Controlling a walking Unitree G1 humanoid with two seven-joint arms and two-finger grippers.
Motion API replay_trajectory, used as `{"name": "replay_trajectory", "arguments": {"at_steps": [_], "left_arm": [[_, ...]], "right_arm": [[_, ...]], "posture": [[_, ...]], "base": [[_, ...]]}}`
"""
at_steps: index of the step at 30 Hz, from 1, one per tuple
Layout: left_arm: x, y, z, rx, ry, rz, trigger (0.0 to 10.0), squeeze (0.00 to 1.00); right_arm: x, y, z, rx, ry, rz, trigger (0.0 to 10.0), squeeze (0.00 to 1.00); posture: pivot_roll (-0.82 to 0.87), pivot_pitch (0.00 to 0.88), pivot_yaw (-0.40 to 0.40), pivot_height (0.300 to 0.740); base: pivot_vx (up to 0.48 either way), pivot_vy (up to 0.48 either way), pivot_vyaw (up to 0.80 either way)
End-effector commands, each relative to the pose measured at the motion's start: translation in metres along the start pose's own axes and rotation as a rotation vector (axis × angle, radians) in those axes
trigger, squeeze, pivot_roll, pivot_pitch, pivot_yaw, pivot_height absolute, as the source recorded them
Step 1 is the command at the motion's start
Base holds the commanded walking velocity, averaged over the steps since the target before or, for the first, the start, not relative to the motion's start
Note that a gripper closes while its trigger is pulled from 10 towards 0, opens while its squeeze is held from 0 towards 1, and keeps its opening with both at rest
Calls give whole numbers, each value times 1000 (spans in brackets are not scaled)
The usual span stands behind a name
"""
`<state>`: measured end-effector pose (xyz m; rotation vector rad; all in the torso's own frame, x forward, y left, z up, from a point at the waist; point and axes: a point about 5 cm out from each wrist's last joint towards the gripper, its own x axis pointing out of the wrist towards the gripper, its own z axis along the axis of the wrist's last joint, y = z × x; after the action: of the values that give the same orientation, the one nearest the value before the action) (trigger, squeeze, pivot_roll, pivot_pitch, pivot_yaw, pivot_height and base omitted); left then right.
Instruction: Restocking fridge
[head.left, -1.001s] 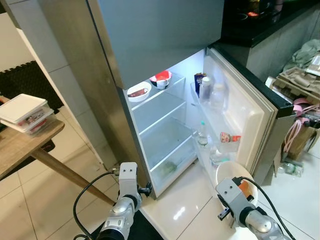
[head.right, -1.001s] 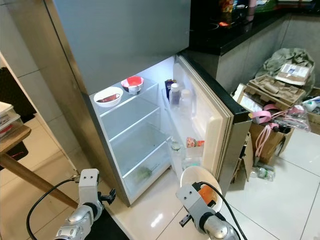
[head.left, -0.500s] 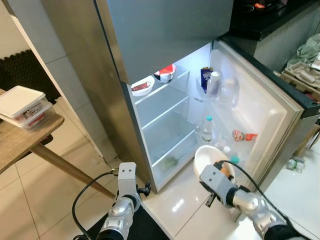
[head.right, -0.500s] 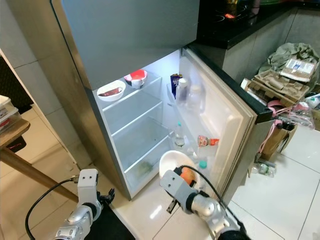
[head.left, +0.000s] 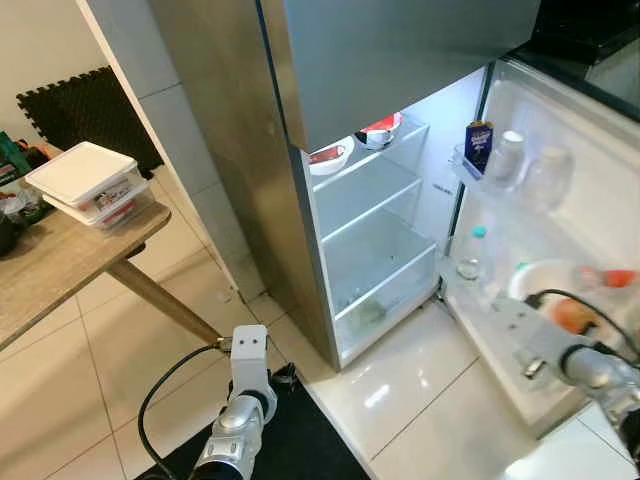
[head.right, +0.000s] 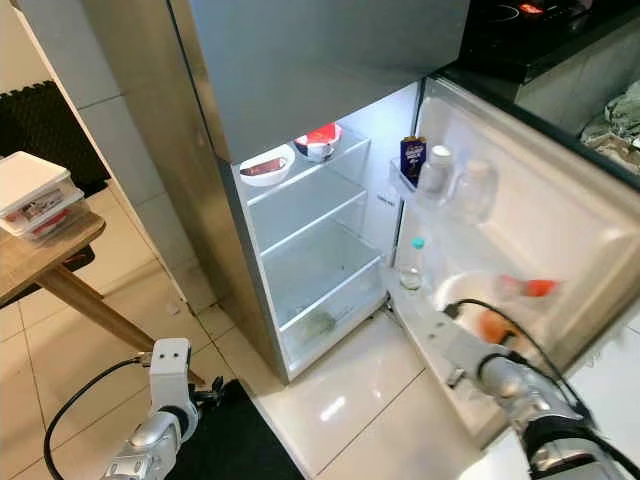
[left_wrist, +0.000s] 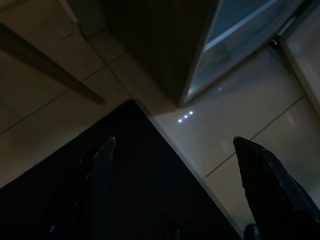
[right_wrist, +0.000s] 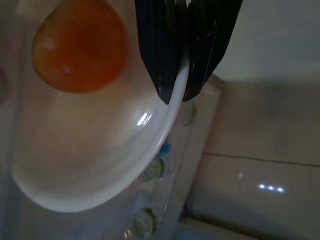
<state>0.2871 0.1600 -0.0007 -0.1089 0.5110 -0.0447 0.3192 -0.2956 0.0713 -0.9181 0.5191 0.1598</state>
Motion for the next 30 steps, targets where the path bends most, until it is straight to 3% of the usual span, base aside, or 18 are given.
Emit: {"name": "replay_trajectory", "arguments": {"at_steps": [1,3,5,6,9,10,13,20,24,30], "left_arm": [[-2,8,-4,6,18,19,10000,0],[-2,8,-4,6,18,19,10000,0],[-2,7,-4,9,19,16,10000,0],[-2,7,-4,9,19,16,10000,0],[-2,7,-5,13,23,13,10000,0],[-2,7,-5,13,23,13,10000,0],[-2,6,-4,17,23,10,10000,0],[-2,6,-3,20,19,8,10000,0],[-2,6,-5,20,24,8,10000,0],[-3,4,-10,42,45,-5,10000,0]], "right_arm": [[0,4,3,40,-44,-18,10000,0],[0,7,4,44,-54,-6,10000,0],[2,30,11,66,-109,53,10000,0],[2,30,11,66,-109,53,10000,0],[2,60,22,47,-171,119,10000,0],[2,60,22,47,-171,119,10000,0],[1,80,27,76,-191,145,10000,0],[-1,94,30,109,-211,150,10000,0],[-4,108,35,253,-244,171,10000,0],[-11,138,40,326,-258,265,10000,0]], "posture": [[-95,136,83,740],[-95,136,83,740],[-96,135,91,740],[-96,135,91,740],[-96,134,94,740],[-96,134,94,740],[-94,131,99,740],[-94,130,101,740],[-96,128,103,740],[-93,119,101,740]], "base": [[0,0,0],[0,0,0],[0,0,0],[0,0,0],[0,0,0],[0,0,0],[0,0,0],[0,0,0],[0,0,0],[0,0,0]]}}
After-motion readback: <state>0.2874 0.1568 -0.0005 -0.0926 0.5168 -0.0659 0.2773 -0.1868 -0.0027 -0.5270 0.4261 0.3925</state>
